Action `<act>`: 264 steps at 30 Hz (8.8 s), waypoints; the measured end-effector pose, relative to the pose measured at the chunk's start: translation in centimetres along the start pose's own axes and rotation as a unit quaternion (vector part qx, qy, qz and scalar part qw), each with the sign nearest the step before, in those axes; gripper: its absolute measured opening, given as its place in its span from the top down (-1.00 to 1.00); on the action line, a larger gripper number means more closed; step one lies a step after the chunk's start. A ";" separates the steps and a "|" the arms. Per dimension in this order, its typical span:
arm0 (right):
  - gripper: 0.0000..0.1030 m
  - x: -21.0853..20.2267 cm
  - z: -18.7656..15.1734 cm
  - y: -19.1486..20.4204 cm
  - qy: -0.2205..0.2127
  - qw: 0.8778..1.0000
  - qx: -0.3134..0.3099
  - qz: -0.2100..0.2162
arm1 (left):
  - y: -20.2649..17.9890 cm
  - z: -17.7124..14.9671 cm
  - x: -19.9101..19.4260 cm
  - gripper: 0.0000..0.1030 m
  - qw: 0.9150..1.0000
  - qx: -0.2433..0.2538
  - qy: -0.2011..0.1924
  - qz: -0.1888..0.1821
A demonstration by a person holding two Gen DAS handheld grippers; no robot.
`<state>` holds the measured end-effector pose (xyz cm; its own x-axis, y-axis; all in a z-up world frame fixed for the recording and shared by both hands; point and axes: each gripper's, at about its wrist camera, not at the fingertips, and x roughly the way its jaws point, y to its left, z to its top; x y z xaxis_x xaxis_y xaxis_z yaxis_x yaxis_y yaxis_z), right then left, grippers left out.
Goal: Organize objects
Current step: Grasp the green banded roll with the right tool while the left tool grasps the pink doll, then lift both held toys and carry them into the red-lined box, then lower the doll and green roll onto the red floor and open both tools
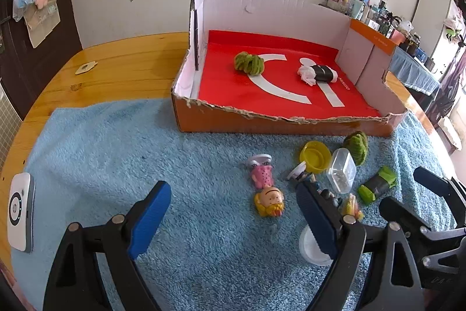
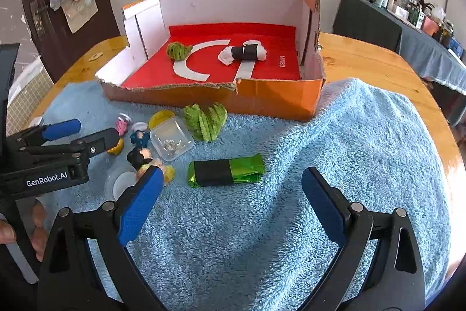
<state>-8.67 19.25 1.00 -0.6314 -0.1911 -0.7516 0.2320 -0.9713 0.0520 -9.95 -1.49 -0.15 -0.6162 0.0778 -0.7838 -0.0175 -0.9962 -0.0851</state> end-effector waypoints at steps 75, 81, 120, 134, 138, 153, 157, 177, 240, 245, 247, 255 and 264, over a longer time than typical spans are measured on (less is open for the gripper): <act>0.26 3.7 2.2 -1.4 0.011 1.000 0.013 0.023 | -1.5 0.1 1.6 0.53 1.000 0.019 0.003 -0.023; 0.42 3.2 1.8 -2.6 0.009 0.999 0.038 0.037 | -1.6 -0.1 1.5 0.55 1.000 0.016 0.001 -0.025; 0.46 -2.6 2.4 0.3 -0.032 0.994 0.015 0.101 | -2.0 0.6 -2.3 0.56 0.998 0.011 -0.039 -0.052; 0.46 -3.4 3.5 0.9 -0.045 0.993 0.007 0.108 | -1.6 1.6 -4.4 0.56 0.996 0.005 -0.063 -0.061; 0.46 -3.6 4.0 1.1 -0.050 0.993 0.003 0.107 | -1.6 2.5 -5.1 0.56 0.995 0.006 -0.075 -0.061; 0.46 -2.5 7.3 0.6 -0.057 0.993 0.001 0.102 | -1.7 6.8 -4.3 0.56 0.994 0.010 -0.091 -0.064; 0.46 -1.4 8.3 0.2 -0.050 0.994 0.004 0.101 | -1.9 8.0 -3.4 0.56 0.994 0.015 -0.088 -0.065; 0.46 5.4 10.0 -1.6 0.023 0.996 0.016 0.088 | -2.3 10.0 4.4 0.56 0.998 0.016 -0.025 -0.062; 0.41 9.6 12.1 -2.3 0.057 0.997 0.022 0.050 | -2.8 11.0 9.2 0.55 0.998 0.012 0.028 -0.054; 0.41 9.6 12.1 -2.2 0.057 0.997 0.023 0.051 | -2.9 11.0 9.1 0.51 0.998 0.011 0.025 -0.050; 0.42 9.6 12.0 -2.2 0.057 0.997 0.022 0.051 | -2.9 10.9 9.1 0.37 0.999 0.012 0.023 -0.048; 0.41 9.3 11.9 -2.1 0.053 0.997 0.023 0.052 | -2.9 10.8 8.6 0.33 0.999 0.011 0.020 -0.047; 0.18 8.4 11.4 -1.9 0.048 0.997 0.022 0.057 | -2.8 10.3 7.4 0.15 0.999 0.008 0.013 -0.044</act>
<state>-22.90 17.87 2.07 -0.5281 -0.2886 -0.7986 0.2638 -0.9497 0.1688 -22.57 1.45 0.66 -0.5913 0.1656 -0.7892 -0.0827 -0.9860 -0.1449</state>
